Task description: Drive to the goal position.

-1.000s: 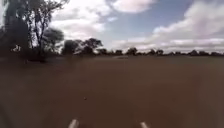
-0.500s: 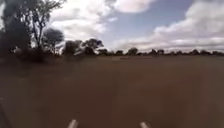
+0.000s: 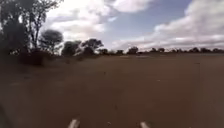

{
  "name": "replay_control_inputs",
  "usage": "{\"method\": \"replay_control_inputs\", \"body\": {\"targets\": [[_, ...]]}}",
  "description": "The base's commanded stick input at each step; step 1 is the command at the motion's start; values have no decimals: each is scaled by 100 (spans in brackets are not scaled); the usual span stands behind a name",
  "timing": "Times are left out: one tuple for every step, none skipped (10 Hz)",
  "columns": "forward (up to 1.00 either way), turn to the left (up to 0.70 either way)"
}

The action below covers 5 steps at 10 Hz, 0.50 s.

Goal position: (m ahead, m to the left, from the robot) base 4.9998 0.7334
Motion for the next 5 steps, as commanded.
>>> {"method": "replay_control_inputs", "body": {"targets": [[70,0],[70,0],[70,0],[70,0],[70,0]]}}
